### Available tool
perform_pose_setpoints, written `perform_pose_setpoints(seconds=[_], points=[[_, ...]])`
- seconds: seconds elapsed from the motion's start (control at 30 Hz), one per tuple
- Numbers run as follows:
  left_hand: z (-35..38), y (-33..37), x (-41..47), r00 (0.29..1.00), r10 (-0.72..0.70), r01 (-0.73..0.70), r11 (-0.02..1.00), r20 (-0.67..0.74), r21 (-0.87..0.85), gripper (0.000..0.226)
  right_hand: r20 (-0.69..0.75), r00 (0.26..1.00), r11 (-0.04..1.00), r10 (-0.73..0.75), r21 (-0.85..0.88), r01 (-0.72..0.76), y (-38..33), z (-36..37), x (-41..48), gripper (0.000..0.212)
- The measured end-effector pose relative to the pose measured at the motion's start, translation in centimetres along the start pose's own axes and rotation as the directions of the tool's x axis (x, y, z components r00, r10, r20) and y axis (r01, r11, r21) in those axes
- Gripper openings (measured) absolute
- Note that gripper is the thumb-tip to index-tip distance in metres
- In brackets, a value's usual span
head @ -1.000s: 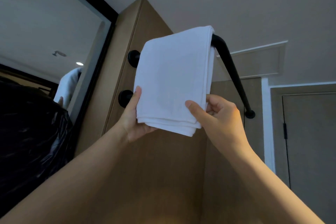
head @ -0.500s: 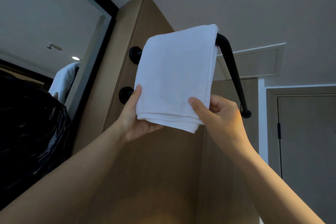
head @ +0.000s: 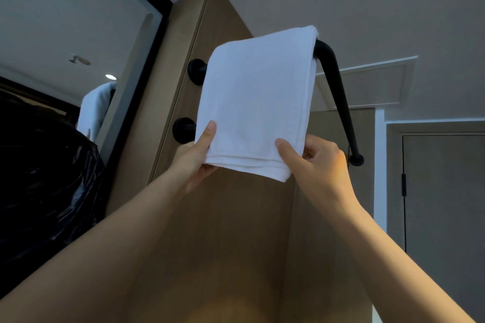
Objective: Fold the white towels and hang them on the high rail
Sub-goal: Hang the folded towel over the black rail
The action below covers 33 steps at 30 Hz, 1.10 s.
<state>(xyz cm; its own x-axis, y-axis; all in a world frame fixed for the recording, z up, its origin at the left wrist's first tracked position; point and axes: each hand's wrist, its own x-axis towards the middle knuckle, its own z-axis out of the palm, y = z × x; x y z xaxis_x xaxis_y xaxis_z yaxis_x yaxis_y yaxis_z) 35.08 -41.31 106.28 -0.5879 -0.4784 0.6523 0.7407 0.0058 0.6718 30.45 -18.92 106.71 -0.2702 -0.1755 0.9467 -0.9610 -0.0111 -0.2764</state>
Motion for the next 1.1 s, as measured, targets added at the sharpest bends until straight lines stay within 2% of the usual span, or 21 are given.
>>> perform_pose_setpoints(seconds=[0.13,0.17,0.23,0.27,0.3,0.33,0.37,0.4,0.47,0.5,0.57,0.63,0.73,0.8,0.87,0.97,1.1], points=[[-0.4,0.2,-0.3,1.000,0.025,-0.024,0.998,-0.014,0.066,0.047,-0.038,0.999,0.999,0.008,0.032,-0.007,-0.3,0.4,-0.3,0.023],[-0.4,0.3,-0.4,0.999,0.028,-0.027,0.997,-0.019,0.076,0.045,-0.061,0.998,0.999,0.027,0.022,-0.026,-0.3,0.5,-0.3,0.028],[-0.5,0.9,-0.7,1.000,-0.004,0.007,0.994,-0.029,0.110,0.048,-0.070,0.989,0.991,0.132,0.034,-0.130,-0.3,0.5,0.1,0.055],[-0.5,1.3,-1.0,0.998,-0.013,0.025,0.980,-0.061,0.196,0.052,-0.043,0.979,0.979,0.200,0.052,-0.198,-0.5,0.3,0.5,0.067],[-0.5,1.8,-1.2,0.993,0.010,0.034,0.933,-0.121,0.358,0.056,0.000,0.969,0.967,0.245,0.075,-0.245,-0.5,0.0,0.9,0.072],[-0.5,2.3,-1.3,0.976,0.095,0.028,0.837,-0.195,0.546,0.058,0.051,0.965,0.962,0.256,0.087,-0.260,-0.5,-0.2,1.2,0.064],[-0.4,3.0,-1.6,0.941,0.232,0.008,0.715,-0.248,0.699,0.056,0.089,0.966,0.965,0.241,0.086,-0.248,-0.4,-0.3,1.4,0.049],[0.1,3.8,-1.9,0.897,0.376,-0.050,0.609,-0.233,0.791,0.053,0.108,0.971,0.971,0.215,0.080,-0.224,-0.4,-0.4,1.4,0.034],[1.7,5.8,-2.8,0.802,0.593,-0.243,0.429,-0.068,0.870,0.050,0.108,0.982,0.984,0.154,0.068,-0.162,-0.3,-0.5,1.3,0.021],[2.5,6.7,-3.1,0.769,0.638,-0.329,0.347,0.035,0.878,0.050,0.098,0.986,0.989,0.131,0.050,-0.137,-0.2,-0.5,1.3,0.021],[4.6,8.1,-3.2,0.727,0.644,-0.472,0.214,0.239,0.855,0.052,0.069,0.992,0.994,0.105,0.025,-0.107,-0.1,-0.8,1.4,0.023],[6.8,9.0,-2.7,0.708,0.596,-0.556,0.141,0.378,0.819,0.055,0.056,0.994,0.993,0.094,0.072,-0.098,0.1,-1.2,1.9,0.029],[10.2,10.8,-0.8,0.705,0.552,-0.564,0.057,0.445,0.824,0.057,0.092,0.993,0.985,0.073,0.149,-0.086,0.0,-1.7,2.9,0.045],[11.9,12.2,0.9,0.712,0.543,-0.544,0.025,0.445,0.839,0.058,0.104,0.993,0.980,0.048,0.187,-0.067,-0.3,-1.8,3.8,0.058],[13.0,13.2,1.9,0.760,0.512,-0.500,0.066,0.401,0.863,0.068,0.089,0.996,0.976,0.023,0.214,-0.041,-0.6,-1.7,4.6,0.067],[14.0,13.2,2.8,0.814,0.489,-0.421,0.127,0.313,0.898,0.082,0.040,0.998,0.964,-0.040,0.263,0.028,-0.9,-1.4,5.0,0.059],[13.6,12.8,3.5,0.807,0.514,-0.392,0.100,0.290,0.914,0.081,0.024,0.992,0.956,-0.125,0.272,0.114,-0.8,-0.3,5.1,0.048]])
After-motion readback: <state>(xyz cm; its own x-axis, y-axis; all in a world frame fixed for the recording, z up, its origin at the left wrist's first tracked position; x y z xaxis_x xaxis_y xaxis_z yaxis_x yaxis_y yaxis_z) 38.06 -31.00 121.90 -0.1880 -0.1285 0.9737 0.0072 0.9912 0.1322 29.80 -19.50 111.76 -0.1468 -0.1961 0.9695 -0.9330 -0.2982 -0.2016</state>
